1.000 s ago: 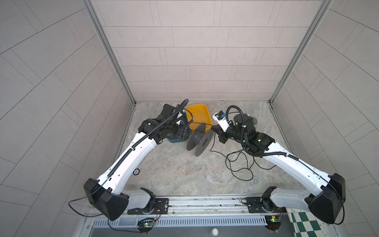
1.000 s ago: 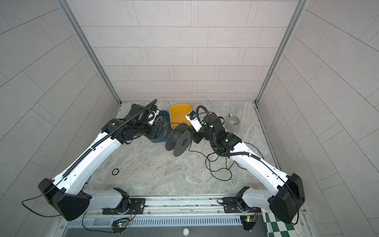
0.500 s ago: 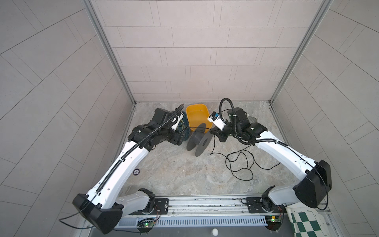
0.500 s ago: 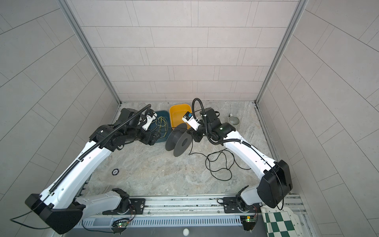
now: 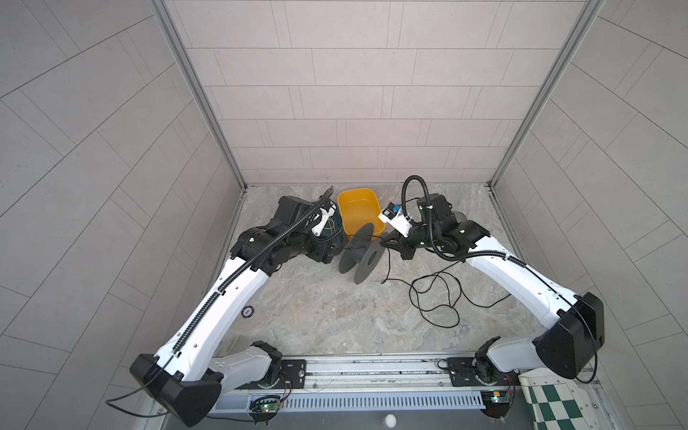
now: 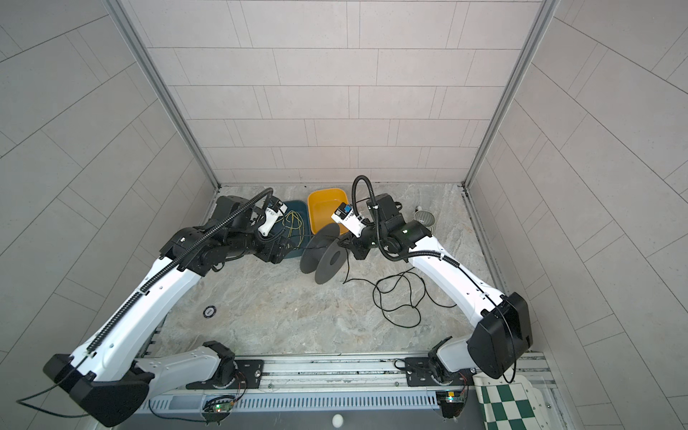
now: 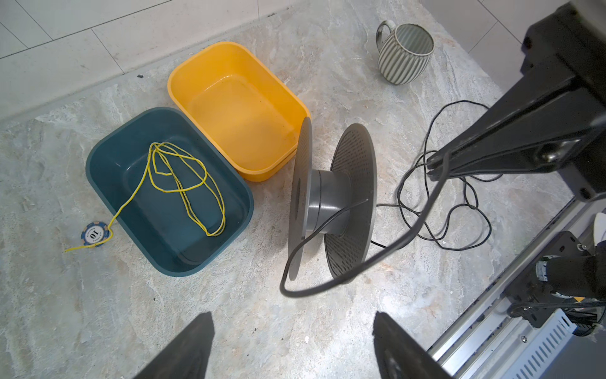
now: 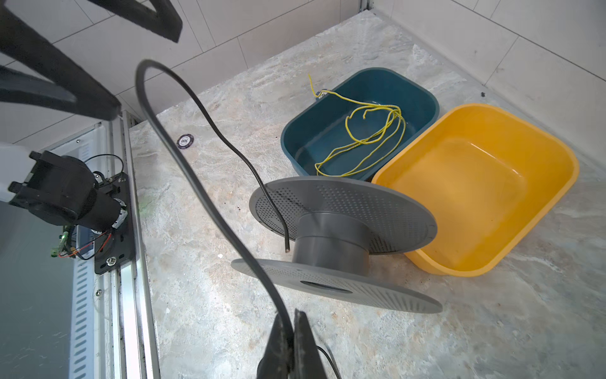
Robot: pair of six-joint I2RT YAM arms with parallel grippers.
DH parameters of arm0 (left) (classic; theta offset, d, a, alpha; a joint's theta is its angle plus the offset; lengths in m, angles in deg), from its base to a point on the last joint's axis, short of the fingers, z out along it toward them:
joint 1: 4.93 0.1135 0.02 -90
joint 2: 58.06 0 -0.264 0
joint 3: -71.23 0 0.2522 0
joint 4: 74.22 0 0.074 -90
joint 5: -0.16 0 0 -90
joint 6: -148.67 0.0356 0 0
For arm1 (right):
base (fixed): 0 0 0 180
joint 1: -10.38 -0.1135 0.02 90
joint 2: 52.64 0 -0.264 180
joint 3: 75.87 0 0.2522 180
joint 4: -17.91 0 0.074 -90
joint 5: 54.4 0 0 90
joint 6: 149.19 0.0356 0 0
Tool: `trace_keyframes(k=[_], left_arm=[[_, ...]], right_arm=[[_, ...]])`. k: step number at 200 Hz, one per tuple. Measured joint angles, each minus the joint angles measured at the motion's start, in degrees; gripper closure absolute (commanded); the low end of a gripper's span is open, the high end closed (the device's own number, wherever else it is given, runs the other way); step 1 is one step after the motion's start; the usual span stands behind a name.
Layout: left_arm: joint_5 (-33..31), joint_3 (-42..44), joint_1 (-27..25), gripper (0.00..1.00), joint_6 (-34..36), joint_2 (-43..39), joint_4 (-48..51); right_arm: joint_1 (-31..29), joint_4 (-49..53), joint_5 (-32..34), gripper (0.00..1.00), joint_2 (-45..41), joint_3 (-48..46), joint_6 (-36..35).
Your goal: Wrap the cables
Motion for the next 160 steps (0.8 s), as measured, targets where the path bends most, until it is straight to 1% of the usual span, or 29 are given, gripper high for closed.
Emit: trace_keyframes(k=[21, 61, 106, 160], left_arm=[[0.20, -0.02, 0.00, 0.22, -0.02, 1.22, -0.37], [0.13, -0.02, 0.00, 0.22, -0.02, 3.85, -1.07], [0.15, -0.02, 0.00, 0.21, 0.02, 5.55, -2.43], [0.26, 0.22, -1.27, 0.19, 1.92, 8.07, -7.58]], right_arm=[[0.15, 0.15, 1.86, 1.00, 0.92, 0.00, -0.39], [1.09, -0.31, 2.78, 1.00, 4.15, -0.55, -0.33], [1.86, -1.33, 4.15, 1.00, 4.33, -2.27, -0.33], [2.67, -3.69, 7.69, 1.00, 4.15, -5.77, 0.35]])
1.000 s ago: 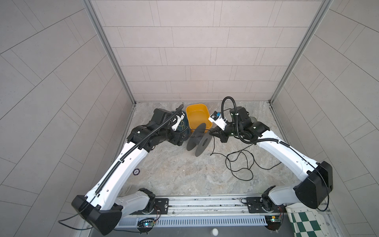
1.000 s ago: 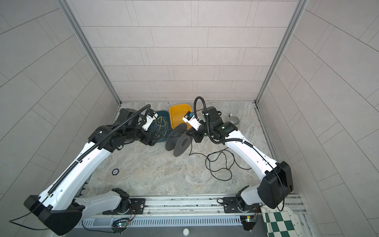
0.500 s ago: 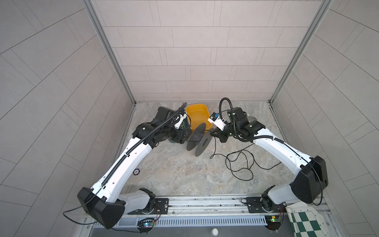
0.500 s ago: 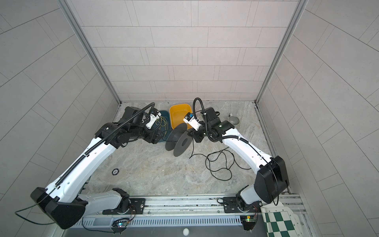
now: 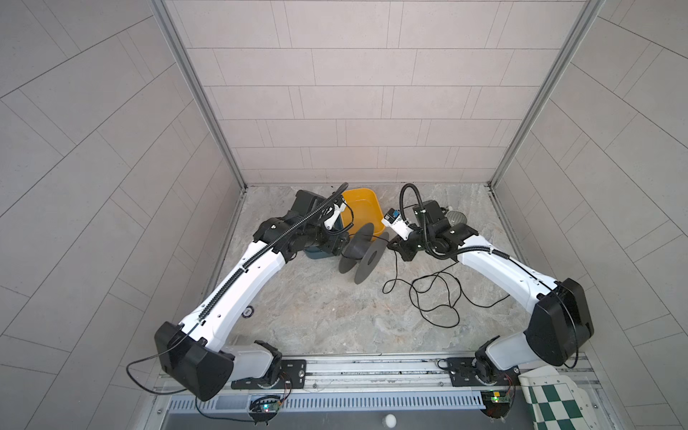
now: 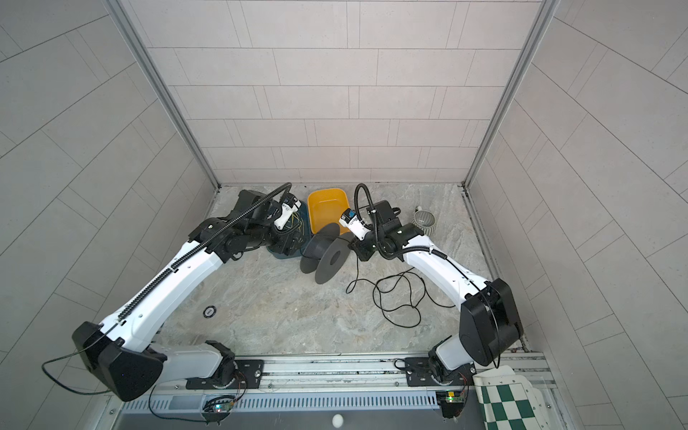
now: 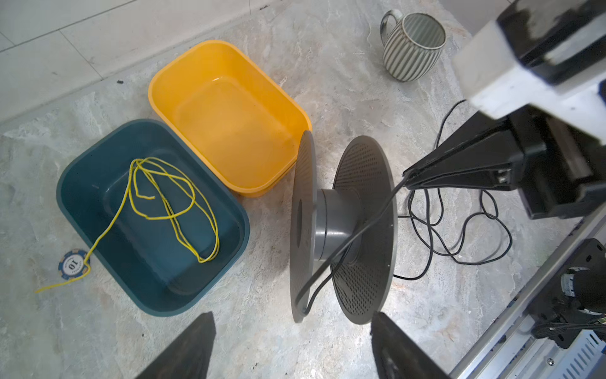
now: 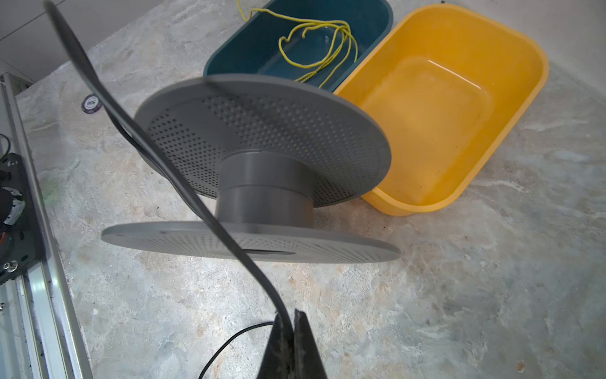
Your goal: Wrap the cables
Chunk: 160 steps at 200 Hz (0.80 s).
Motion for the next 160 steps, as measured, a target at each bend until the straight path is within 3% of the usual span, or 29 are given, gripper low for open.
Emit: trace_keyframes(k=[160], left_arm=[[-2.16, -4.94, -3.52, 0.22, 3.19, 14.47, -4.63]], right_arm=[[0.46, -6.82, 8.94, 1.00, -3.63, -8.22, 2.82]])
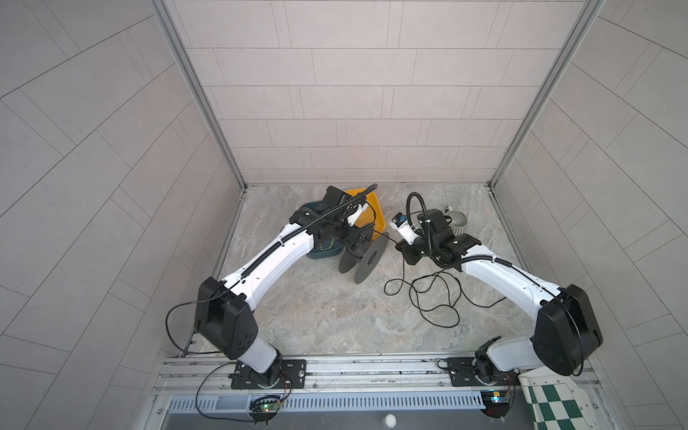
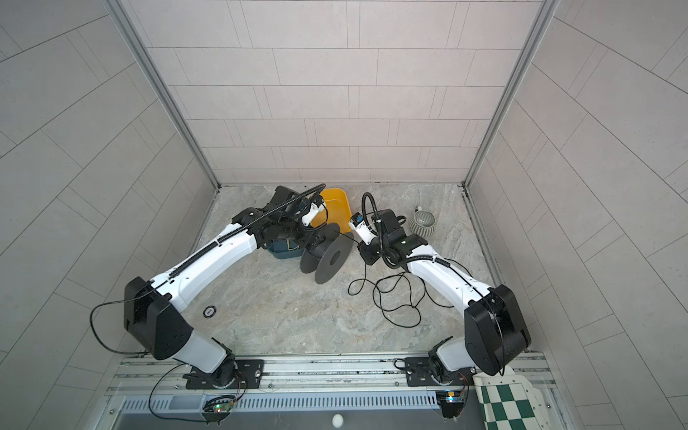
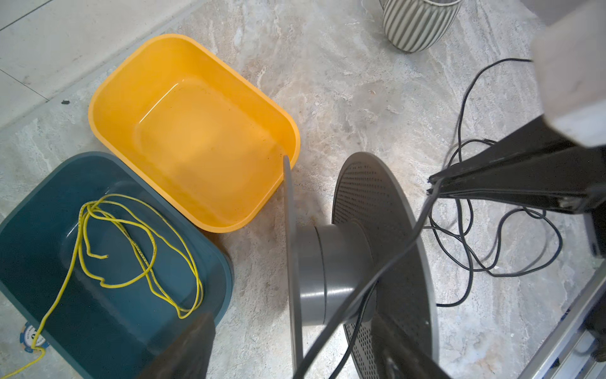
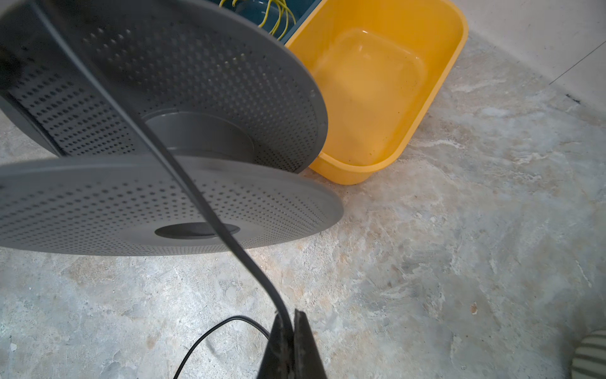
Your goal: Wrap the cables
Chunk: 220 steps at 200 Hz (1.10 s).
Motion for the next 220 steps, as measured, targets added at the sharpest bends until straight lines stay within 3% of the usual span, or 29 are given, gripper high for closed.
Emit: trace_keyframes(k=[20, 54, 135, 220], left_arm=[[-0.50, -0.24, -0.13, 0.26, 0.33, 0.74, 0.00], [-1.60, -1.25, -0.13, 0.50, 0.44, 1.60, 0.98], [-5.55, -3.39, -0.81, 0.77, 0.44, 1.31, 6.19], [-11.02, -6.21, -3.39, 0.80, 1.33, 1.03, 11.08]], right_arm=[[0.00, -0.55, 0.02, 1.00, -0.24, -0.28, 0.13], [0.00, -1.75, 0.26, 1.00, -1.51, -1.95, 1.18], [0.39, -1.86, 2.73, 1.00, -1.60, -2.54, 1.68], [0.74, -1.86, 3.43, 1.00, -1.60, -2.54, 1.68]])
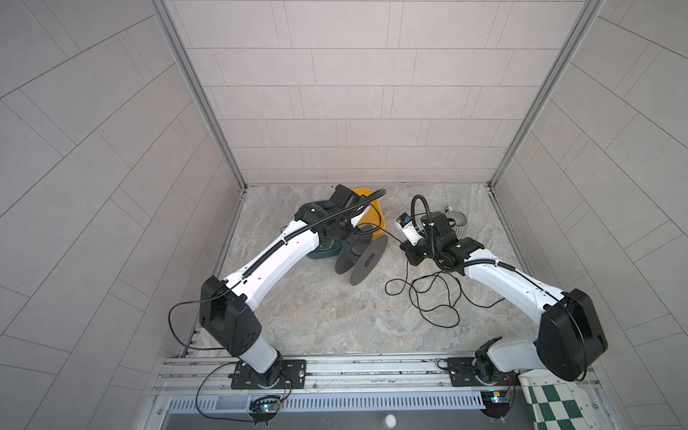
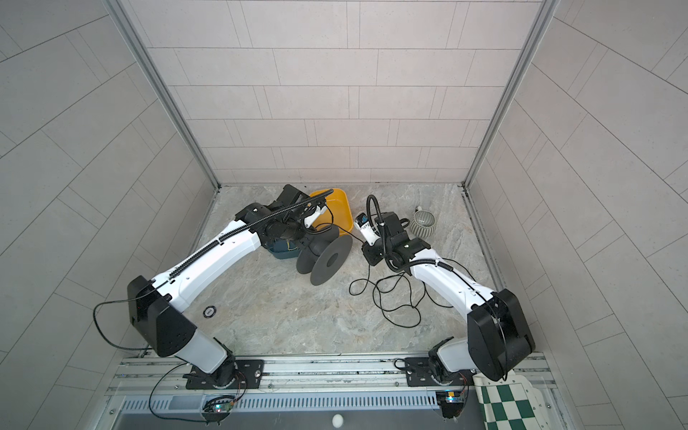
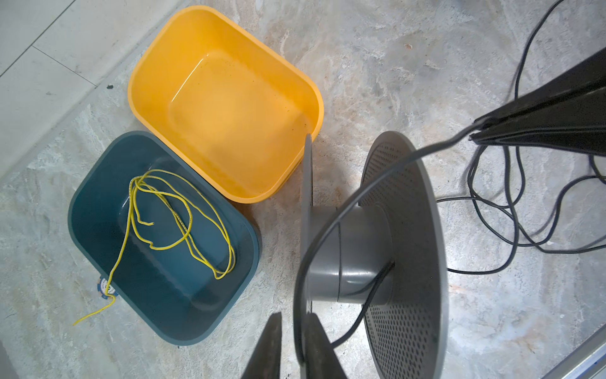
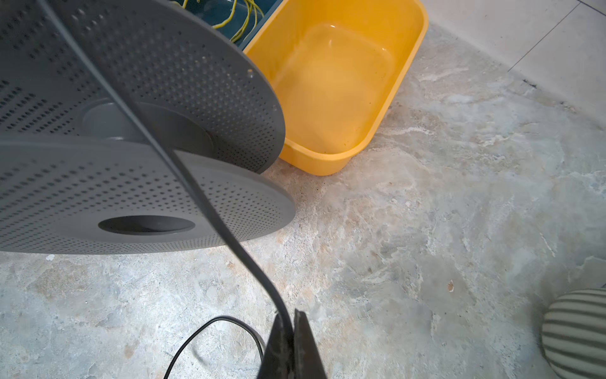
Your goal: Wrap the cables
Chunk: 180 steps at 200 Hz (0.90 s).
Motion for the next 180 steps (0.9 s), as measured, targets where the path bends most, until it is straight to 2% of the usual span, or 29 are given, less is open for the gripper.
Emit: trace_keyframes(k=[109, 117, 130, 137, 151, 180], left_arm=[[-4.20, -6.01, -3.34, 0.92, 1.07, -2.21, 6.51], [-4.52, -6.01, -3.65, 0.85, 1.07, -2.27, 6.88], [-4.98, -5.95, -3.87, 0.60, 1.44, -2.27, 7.37], [-5.31, -5.79, -4.00, 0.53, 1.22, -2.27, 7.39], [-5.84, -5.35, -4.11, 0.48, 0.92, -2.27, 7.15], [-7.26, -3.65, -4.11, 0.47, 0.63, -2.27, 4.68]], right_arm=[[-0.02, -1.92, -1.73, 1.00, -1.29, -0.20, 0.83], [-0.15, -2.05, -1.84, 1.00, -1.29, -0.31, 0.87], [-0.31, -2.16, -2.05, 1.00, -1.29, -0.42, 0.90], [-0.37, -2.19, -2.21, 1.00, -1.29, -0.44, 0.90], [-0.39, -2.36, -2.51, 1.00, -1.29, -0.44, 0.90], [-0.50, -2.38, -2.82, 1.00, -1.29, -0.42, 0.87]])
